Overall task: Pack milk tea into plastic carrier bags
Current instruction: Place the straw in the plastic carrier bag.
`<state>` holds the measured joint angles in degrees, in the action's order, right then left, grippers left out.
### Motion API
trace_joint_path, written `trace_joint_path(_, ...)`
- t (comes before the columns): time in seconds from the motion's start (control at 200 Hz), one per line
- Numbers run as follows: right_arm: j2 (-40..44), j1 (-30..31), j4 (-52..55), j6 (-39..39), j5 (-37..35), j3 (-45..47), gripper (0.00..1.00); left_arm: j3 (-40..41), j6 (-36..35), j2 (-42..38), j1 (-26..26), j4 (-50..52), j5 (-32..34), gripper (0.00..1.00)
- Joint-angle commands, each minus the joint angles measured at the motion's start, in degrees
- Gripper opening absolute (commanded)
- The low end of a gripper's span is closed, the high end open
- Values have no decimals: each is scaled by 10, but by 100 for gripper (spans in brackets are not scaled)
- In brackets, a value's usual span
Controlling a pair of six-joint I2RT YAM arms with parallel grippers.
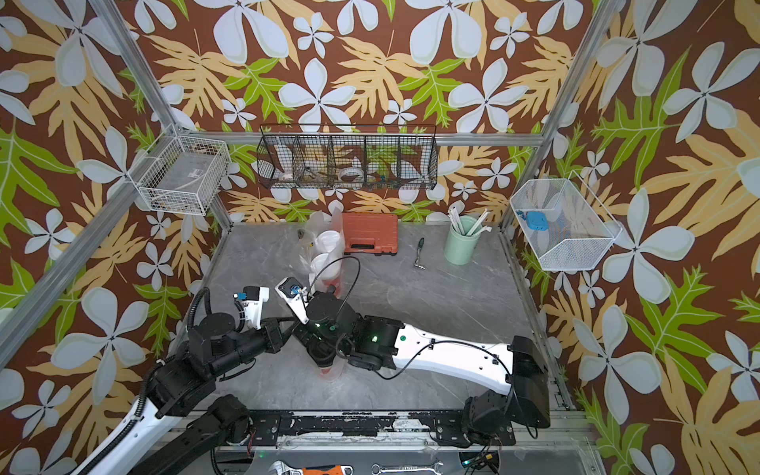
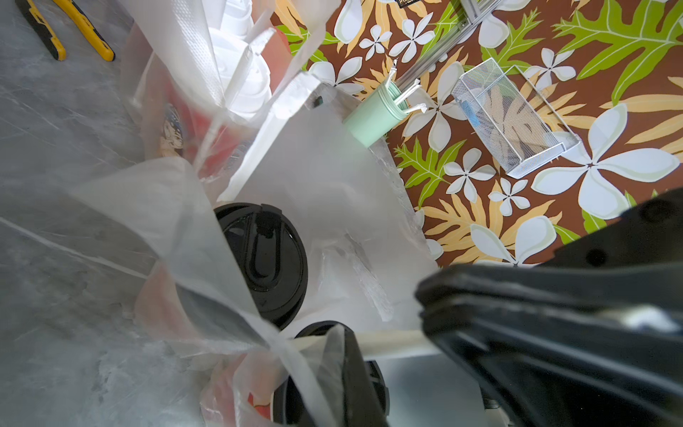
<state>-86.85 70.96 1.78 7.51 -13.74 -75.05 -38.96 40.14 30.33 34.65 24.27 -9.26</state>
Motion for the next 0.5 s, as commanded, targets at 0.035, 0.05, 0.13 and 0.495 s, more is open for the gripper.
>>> trace_joint_path(0.035,17,0,-13,13,-14,26,0,2,0,-3,0,-2,10,0)
trace_joint_path(0.05,19,0,-15,14,-15,30,0,2,0,-3,0,-2,10,0)
trace_joint_path(0.13,24,0,-18,21,-17,47,0,4,1,-3,1,-2,11,0)
trace_joint_path(0.495,2,0,-34,39,-34,103,5,3,2,-1,0,-6,10,0)
